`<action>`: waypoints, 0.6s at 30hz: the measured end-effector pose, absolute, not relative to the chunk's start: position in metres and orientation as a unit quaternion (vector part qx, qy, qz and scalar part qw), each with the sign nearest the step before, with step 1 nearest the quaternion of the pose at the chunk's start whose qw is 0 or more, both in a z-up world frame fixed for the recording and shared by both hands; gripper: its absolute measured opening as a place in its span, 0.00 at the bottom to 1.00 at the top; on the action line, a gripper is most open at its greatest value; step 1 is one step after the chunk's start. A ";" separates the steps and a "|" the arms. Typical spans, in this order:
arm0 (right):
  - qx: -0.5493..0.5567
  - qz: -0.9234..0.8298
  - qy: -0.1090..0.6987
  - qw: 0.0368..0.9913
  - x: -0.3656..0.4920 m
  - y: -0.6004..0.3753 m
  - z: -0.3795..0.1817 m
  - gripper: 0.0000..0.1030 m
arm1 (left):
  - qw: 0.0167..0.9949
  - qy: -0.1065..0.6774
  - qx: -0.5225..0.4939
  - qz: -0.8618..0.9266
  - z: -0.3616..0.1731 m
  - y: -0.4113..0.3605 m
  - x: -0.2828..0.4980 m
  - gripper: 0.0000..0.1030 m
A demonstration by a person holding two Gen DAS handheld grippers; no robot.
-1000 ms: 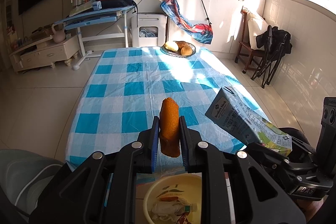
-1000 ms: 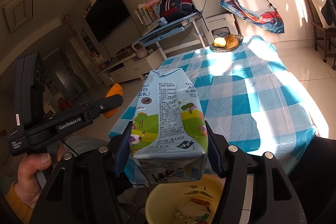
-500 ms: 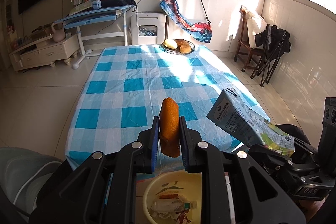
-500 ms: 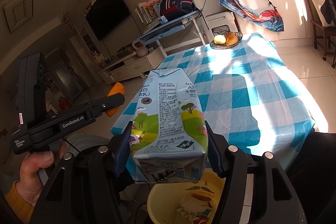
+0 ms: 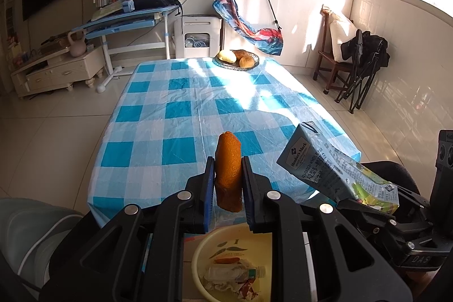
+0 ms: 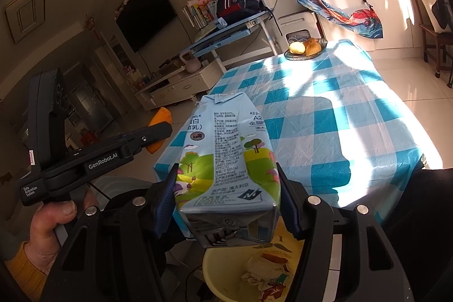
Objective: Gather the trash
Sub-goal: 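Hold the carton and peel above the yellow basin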
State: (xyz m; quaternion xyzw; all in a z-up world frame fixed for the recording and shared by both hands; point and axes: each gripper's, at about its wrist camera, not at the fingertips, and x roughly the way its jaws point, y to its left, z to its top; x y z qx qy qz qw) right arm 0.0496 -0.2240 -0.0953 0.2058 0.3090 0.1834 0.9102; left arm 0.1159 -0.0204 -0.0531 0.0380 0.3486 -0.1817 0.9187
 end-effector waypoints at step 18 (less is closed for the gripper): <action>0.203 0.189 0.323 0.905 0.039 -0.220 -0.100 0.59 | 0.917 0.350 0.041 -0.186 -0.066 -0.027 0.104 0.18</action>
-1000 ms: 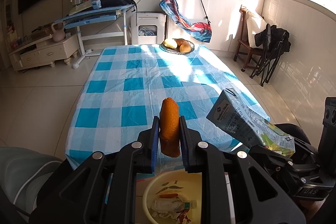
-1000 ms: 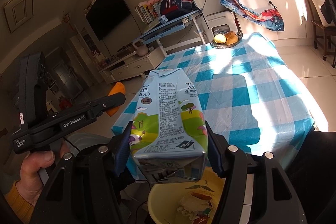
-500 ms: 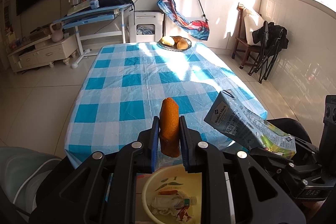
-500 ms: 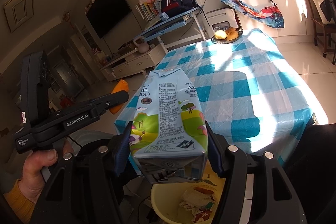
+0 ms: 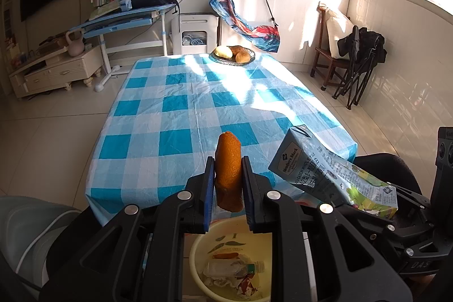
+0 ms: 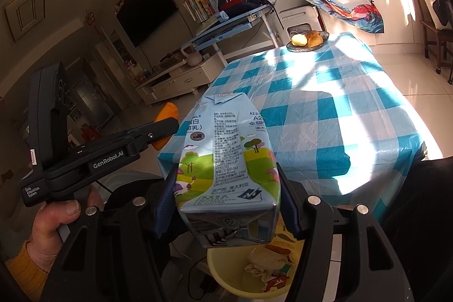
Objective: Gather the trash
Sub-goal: 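Hold the carton and peel above the yellow basin, then open the left gripper to drop the orange peel into the basin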
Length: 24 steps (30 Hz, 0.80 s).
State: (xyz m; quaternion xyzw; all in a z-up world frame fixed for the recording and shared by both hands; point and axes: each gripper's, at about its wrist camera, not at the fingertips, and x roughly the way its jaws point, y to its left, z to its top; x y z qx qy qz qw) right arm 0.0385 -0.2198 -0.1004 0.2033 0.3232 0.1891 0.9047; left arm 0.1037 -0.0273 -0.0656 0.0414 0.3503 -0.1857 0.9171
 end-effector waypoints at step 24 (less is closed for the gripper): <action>0.205 0.187 0.352 0.894 0.025 -0.210 -0.108 0.59 | 0.914 0.356 0.042 -0.189 -0.082 -0.027 0.092 0.18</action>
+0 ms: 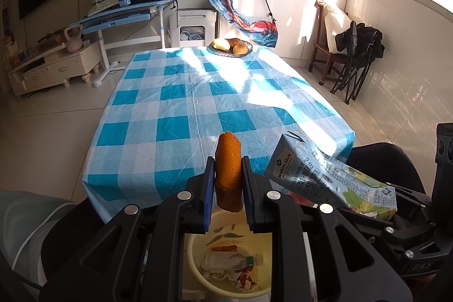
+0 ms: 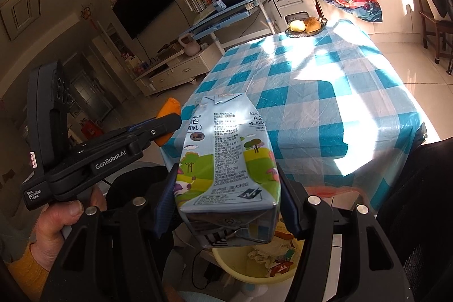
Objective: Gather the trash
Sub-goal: 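Open the left gripper to drop the orange peel into the basin, then open the right gripper to drop the milk carton into the basin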
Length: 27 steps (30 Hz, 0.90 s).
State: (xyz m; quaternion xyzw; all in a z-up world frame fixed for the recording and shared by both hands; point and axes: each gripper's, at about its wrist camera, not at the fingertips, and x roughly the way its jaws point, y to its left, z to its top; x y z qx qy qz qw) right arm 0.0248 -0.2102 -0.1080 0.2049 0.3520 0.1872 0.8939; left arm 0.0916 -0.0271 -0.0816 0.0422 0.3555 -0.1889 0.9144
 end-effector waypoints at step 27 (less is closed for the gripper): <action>0.203 0.174 0.375 0.888 0.023 -0.207 -0.114 0.59 | 0.906 0.376 0.050 -0.190 -0.098 -0.028 0.086 0.37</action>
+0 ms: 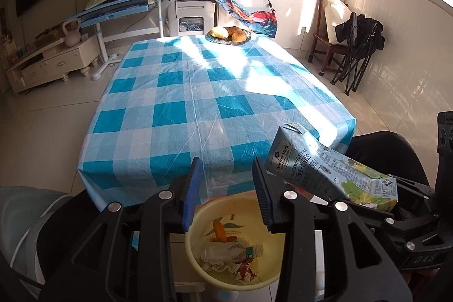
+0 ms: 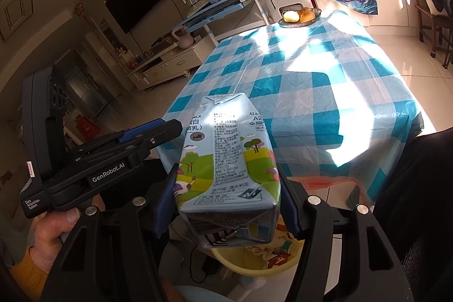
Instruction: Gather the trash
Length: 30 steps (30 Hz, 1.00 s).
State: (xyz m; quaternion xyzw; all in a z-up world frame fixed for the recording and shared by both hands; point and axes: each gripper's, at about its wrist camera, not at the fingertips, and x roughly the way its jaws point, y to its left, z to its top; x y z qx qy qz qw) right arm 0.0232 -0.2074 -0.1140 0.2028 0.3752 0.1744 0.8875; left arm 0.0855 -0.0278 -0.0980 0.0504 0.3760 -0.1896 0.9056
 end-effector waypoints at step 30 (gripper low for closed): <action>0.099 0.083 0.261 0.957 -0.011 -0.197 -0.031 0.90 | 0.945 0.285 0.028 -0.158 -0.020 -0.008 0.046 0.87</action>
